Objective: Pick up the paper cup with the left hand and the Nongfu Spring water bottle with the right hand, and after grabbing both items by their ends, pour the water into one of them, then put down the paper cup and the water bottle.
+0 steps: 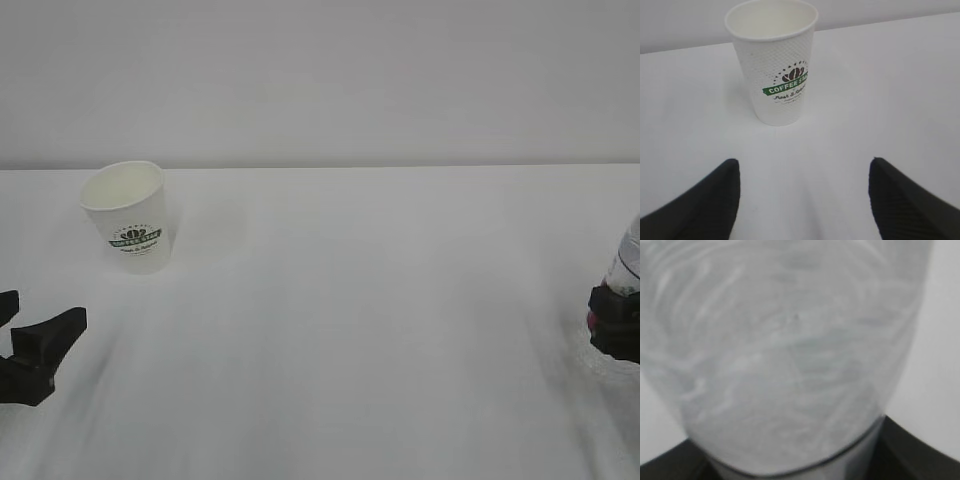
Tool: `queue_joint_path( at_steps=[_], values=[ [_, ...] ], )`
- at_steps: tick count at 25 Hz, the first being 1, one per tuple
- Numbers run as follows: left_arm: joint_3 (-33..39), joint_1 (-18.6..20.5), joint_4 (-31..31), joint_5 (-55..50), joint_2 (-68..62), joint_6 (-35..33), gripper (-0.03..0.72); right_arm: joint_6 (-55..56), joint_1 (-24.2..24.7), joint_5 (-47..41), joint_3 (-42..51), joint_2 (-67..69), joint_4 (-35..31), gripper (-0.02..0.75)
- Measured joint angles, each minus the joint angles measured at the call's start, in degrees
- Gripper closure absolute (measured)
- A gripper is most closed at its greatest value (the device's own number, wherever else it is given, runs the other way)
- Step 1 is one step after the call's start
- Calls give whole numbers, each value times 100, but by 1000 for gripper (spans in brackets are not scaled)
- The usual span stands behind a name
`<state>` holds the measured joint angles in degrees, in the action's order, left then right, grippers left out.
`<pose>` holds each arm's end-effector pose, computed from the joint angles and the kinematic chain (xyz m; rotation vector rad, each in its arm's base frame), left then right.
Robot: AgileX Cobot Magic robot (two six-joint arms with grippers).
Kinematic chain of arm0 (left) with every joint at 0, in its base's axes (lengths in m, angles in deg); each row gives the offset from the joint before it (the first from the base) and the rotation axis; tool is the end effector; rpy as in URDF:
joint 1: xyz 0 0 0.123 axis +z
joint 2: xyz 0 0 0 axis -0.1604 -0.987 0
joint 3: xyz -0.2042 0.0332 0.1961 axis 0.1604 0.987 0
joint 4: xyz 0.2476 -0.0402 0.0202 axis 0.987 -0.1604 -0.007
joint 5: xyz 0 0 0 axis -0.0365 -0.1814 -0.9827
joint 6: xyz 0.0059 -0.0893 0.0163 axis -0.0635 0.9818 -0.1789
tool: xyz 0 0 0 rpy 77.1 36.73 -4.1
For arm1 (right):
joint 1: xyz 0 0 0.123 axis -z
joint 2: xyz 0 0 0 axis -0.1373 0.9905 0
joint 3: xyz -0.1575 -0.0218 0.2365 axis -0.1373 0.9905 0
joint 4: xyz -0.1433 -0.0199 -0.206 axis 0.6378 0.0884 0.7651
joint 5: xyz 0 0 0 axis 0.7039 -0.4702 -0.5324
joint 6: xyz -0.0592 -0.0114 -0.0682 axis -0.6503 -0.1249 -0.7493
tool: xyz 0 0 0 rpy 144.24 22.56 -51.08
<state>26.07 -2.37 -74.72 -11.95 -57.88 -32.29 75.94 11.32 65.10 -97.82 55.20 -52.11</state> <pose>0.1832 -0.0443 0.1255 0.2347 1.8929 -0.2124 0.2189 -0.0079 0.1008 0.0648 2.0022 0.0451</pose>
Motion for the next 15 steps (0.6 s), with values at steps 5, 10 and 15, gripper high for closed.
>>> queue_joint_path(
  at_steps=[5, 10, 15],
  values=[
    [0, 0, 0, 0, 0, 0, 108, 0, 0, -9, -60, 0, -8, 286],
    [0, 0, 0, 0, 0, 0, 109, 0, 0, -22, -136, 0, -8, 286],
    [0, 0, 0, 0, 0, 0, 109, 0, 0, -116, -425, 0, -8, 286]
  ],
)
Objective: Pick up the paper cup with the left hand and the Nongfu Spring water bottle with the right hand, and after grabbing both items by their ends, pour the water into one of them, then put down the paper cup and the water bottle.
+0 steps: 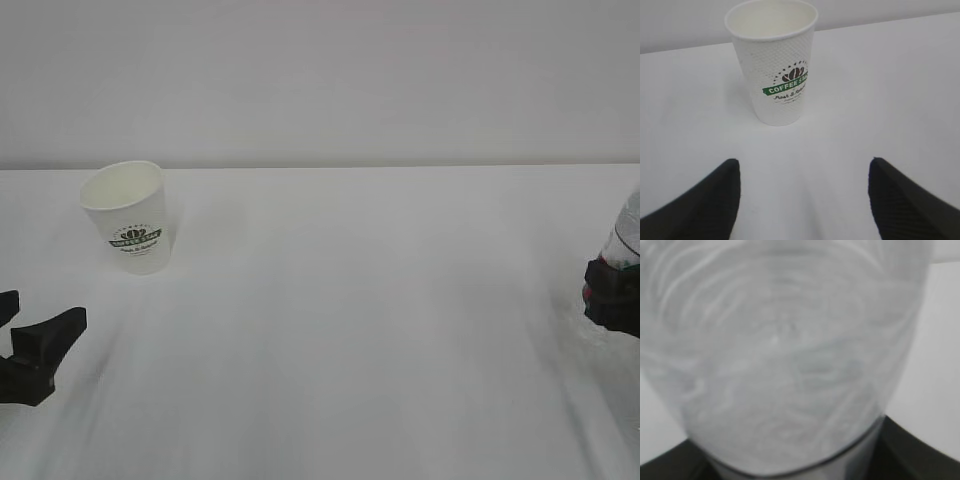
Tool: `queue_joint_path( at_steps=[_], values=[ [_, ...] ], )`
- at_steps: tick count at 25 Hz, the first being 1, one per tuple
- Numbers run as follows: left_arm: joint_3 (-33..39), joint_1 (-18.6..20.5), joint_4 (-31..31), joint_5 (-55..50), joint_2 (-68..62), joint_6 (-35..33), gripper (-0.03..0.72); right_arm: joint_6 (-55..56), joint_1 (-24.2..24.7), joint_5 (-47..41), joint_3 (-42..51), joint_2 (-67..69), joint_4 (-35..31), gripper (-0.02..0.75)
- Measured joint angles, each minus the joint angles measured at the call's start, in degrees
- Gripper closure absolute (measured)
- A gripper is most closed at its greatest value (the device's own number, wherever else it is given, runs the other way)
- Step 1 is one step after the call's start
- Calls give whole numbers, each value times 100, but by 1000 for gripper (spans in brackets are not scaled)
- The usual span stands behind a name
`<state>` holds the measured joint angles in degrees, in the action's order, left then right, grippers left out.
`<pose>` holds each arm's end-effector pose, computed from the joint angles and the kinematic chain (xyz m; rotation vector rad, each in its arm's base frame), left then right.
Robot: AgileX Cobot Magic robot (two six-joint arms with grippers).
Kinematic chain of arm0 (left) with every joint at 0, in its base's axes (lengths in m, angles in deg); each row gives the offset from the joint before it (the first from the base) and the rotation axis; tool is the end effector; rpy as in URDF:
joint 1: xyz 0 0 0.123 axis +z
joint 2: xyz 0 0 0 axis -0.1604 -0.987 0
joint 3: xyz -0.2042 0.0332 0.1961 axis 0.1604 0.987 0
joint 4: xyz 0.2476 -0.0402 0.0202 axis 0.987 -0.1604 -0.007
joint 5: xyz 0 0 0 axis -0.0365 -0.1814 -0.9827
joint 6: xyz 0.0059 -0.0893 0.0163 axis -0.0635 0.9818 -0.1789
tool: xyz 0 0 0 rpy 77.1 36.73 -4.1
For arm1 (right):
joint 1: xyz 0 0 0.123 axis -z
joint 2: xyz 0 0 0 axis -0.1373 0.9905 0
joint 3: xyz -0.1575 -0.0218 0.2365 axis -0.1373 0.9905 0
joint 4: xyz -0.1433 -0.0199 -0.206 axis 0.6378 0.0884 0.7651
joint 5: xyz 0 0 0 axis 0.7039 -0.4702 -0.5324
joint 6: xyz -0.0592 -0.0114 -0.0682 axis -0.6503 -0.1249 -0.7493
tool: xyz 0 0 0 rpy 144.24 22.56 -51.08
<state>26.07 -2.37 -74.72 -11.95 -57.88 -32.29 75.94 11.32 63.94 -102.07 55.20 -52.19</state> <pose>0.1832 -0.0443 0.1255 0.2347 1.8929 -0.2124 0.2392 -0.0093 0.1085 0.0617 1.9484 0.0411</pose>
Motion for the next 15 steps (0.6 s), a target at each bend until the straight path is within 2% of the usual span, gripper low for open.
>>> queue_joint_path(
  at_steps=[15],
  values=[
    [0, 0, 0, 0, 0, 0, 109, 83, 0, -758, -858, 0, 0, 287]
  ],
)
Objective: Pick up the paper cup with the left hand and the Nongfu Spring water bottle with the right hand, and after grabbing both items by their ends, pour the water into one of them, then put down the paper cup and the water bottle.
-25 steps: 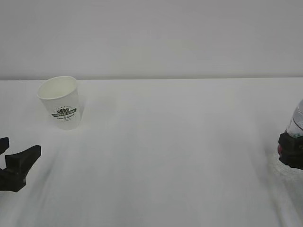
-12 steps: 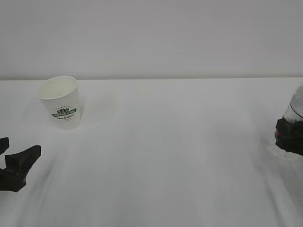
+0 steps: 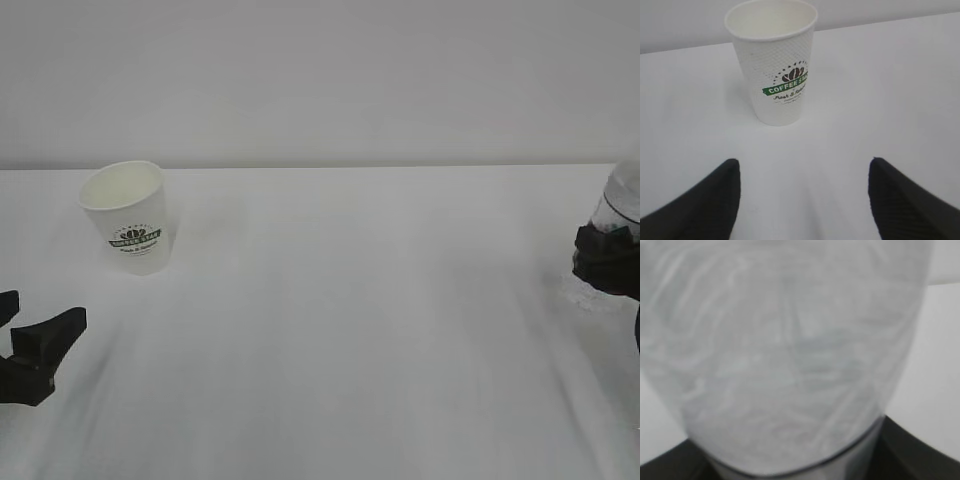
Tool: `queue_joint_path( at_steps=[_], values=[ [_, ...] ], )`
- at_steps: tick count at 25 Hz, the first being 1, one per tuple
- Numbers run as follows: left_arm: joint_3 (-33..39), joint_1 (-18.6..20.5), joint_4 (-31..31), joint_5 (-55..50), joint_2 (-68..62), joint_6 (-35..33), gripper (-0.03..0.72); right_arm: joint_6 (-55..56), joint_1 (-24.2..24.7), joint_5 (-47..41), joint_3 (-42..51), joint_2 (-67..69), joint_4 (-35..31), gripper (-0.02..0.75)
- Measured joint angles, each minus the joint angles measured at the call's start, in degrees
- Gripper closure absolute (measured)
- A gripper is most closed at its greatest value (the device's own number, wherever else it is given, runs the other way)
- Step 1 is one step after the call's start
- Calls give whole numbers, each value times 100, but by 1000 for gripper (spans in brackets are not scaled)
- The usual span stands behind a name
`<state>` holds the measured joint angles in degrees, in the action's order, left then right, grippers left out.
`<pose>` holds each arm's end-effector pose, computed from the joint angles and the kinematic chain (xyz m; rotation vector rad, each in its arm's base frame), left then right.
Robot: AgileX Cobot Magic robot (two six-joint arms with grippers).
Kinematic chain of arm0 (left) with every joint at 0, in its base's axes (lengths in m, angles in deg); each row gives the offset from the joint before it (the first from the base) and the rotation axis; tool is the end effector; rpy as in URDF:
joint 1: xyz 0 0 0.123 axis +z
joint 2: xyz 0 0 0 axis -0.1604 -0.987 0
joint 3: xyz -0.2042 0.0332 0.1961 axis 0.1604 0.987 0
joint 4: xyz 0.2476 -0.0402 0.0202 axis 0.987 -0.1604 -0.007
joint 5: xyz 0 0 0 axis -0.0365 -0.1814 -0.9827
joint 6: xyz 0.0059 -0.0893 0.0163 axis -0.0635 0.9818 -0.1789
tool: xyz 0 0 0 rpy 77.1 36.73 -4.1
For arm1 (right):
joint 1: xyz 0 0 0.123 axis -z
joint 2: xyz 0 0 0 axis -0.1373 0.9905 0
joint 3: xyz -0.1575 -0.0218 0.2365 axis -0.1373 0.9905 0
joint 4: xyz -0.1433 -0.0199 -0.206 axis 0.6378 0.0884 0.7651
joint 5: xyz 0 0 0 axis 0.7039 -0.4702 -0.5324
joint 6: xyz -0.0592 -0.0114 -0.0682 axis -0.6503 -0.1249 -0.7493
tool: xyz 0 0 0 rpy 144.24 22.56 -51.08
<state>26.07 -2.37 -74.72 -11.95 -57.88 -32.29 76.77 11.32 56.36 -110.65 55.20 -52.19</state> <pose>0.1832 -0.0443 0.1255 0.2347 1.8929 -0.2124 0.2759 -0.0119 0.1204 0.0706 1.9309 0.0412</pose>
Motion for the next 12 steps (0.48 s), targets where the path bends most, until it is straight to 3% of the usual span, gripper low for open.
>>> queue_joint_path(
  at_steps=[12],
  values=[
    [0, 0, -21, 0, 0, 0, 111, 0, 0, -1378, -944, -196, 322, 287]
  ],
)
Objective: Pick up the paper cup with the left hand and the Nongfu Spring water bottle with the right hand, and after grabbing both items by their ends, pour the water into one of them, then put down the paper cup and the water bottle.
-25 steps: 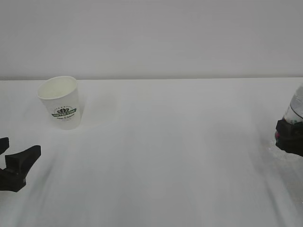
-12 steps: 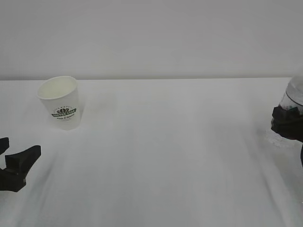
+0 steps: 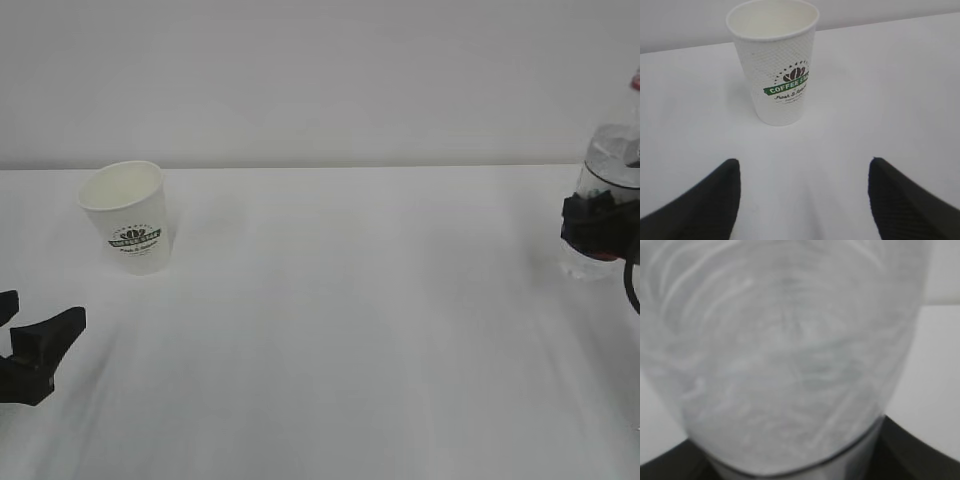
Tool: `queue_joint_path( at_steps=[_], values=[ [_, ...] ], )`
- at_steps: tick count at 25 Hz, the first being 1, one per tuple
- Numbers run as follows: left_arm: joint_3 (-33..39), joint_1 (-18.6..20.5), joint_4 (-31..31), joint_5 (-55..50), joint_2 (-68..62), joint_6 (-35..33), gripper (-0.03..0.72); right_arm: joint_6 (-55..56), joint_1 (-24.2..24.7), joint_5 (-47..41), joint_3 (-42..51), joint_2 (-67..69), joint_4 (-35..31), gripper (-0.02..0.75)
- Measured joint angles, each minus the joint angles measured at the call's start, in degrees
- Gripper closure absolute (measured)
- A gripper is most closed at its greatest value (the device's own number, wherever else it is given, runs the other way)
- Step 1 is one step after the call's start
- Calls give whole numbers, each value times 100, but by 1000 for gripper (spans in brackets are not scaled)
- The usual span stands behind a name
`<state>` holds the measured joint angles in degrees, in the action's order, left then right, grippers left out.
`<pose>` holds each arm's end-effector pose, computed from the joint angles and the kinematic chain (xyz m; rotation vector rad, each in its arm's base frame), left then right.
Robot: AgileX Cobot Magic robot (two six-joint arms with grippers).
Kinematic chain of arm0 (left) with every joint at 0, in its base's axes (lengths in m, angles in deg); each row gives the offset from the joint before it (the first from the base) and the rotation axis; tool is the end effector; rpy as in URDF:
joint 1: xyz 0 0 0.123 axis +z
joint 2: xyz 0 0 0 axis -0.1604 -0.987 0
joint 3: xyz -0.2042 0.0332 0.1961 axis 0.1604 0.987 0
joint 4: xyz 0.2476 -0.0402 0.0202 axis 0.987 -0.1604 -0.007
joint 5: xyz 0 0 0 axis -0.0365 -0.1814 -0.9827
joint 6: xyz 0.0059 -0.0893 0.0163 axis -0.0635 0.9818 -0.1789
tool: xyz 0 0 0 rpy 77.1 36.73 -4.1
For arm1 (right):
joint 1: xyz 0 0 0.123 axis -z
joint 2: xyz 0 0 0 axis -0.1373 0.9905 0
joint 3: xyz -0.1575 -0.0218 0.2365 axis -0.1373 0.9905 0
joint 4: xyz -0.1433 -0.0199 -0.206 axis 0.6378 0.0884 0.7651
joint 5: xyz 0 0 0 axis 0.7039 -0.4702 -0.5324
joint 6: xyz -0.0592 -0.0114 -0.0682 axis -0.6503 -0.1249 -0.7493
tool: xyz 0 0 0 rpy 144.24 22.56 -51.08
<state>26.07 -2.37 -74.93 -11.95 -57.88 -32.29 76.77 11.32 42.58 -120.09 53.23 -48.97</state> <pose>0.1833 -0.0440 0.1255 0.2310 1.8932 -0.2103 0.3101 -0.0116 0.1421 0.0035 1.9752 0.0329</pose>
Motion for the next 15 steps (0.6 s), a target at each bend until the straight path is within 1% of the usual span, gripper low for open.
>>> queue_joint_path(
  at_steps=[9, 15],
  values=[
    [0, 0, -20, 0, 0, 0, 111, 22, 0, -112, -75, -440, 141, 287],
    [0, 0, -21, 0, 0, 0, 111, 42, 0, -180, 236, -721, 151, 287]
  ],
)
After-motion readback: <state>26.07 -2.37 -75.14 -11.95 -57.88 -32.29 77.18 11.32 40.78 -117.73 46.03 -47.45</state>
